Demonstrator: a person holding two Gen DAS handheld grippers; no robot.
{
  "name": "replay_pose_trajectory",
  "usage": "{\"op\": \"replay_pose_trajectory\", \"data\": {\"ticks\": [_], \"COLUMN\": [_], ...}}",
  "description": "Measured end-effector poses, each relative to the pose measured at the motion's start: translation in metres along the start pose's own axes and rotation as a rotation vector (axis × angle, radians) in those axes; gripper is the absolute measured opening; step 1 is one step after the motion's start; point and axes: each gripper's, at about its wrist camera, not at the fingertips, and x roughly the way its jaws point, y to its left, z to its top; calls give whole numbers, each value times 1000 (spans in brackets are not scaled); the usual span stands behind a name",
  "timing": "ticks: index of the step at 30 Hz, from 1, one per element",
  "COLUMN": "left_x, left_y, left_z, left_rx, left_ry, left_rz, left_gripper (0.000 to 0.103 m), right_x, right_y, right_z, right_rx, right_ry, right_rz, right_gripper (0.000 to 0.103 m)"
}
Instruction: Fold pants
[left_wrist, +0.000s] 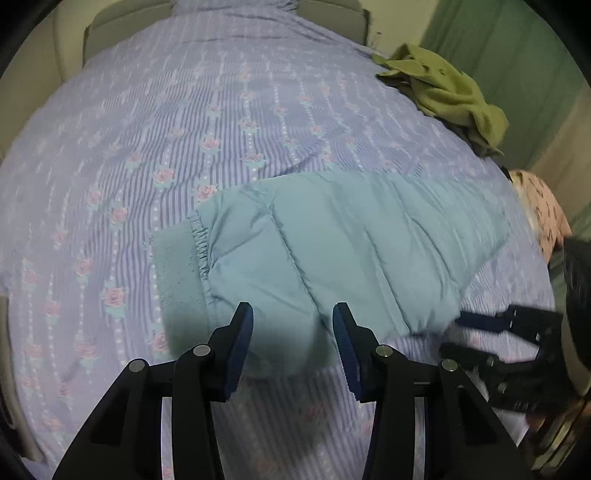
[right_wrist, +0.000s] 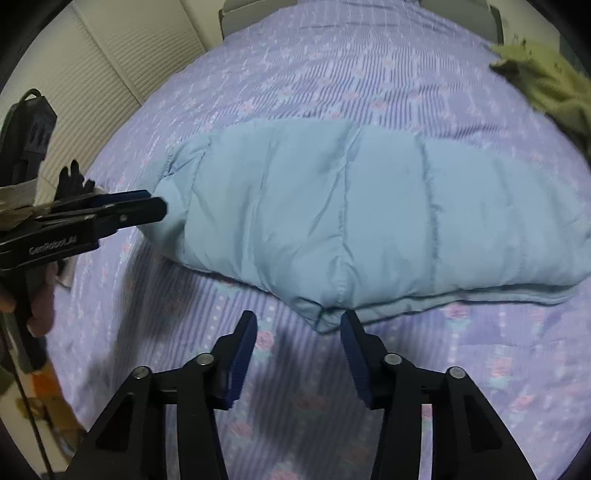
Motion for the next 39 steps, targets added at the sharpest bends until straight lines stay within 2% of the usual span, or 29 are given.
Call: {"op": "replay_pose_trajectory", "data": {"ticks": [3, 5, 8, 11, 15, 17, 18, 19, 21, 25, 29, 32, 33, 34, 35, 36, 37, 39], "left_x": [20, 28, 29, 28, 32, 34, 36, 36, 36, 33, 35, 32, 30, 22, 16, 5, -6, -31], "left_y": [12, 20, 26, 24, 19, 21, 21, 21, 22, 31, 36, 32, 28, 22, 14, 5, -4, -27], "left_z": [-1, -3, -4, -5, -4, -3, -1, -1, -2, -7, -11, -10, -8, -7, -5, -4, -3, -3], "left_rx": [-69, -102, -136, -106, -57, -59, -59, -60, -63, -81, -109, -96, -87, -70, -54, -32, -8, 43], "left_ry": [51, 66, 66, 68, 69, 73, 75, 77, 78, 80, 100, 111, 113, 103, 87, 56, 15, -64], "left_rz": [14, 21, 14, 41, 84, 91, 94, 94, 92, 98, 102, 131, 143, 161, 173, 194, 212, 201], "left_gripper": [39, 29, 27, 27, 27, 27, 27, 27, 25, 20, 16, 16, 16, 19, 29, 38, 53, 56], "right_x": [9, 15, 27, 30, 9, 14, 21, 25, 27, 10, 40, 39, 34, 26, 13, -3, -21, -52], "right_y": [-2, -5, -14, -14, -5, -8, -11, -13, -15, -3, -10, -11, -9, -8, -7, -9, -14, -29], "right_z": [1, 5, 5, 6, 19, 22, 21, 18, 15, 6, -7, -6, -6, -6, -8, -10, -14, -18], "right_rx": [17, 28, 92, 106, 72, 92, 109, 117, 136, 153, 172, 180, 171, 158, 140, 121, 117, 137], "right_ry": [8, 19, 59, 74, -26, -24, -3, 14, 45, 25, 101, 93, 83, 68, 43, 3, -41, -113], "right_rz": [23, 34, 85, 90, 92, 83, 73, 64, 58, 37, -12, -24, -24, -31, -61, -96, -134, -184], "right_gripper": [46, 46, 46, 46, 46, 41, 29, 22, 16, 12, 11, 12, 19, 31, 38, 50, 60, 66]}}
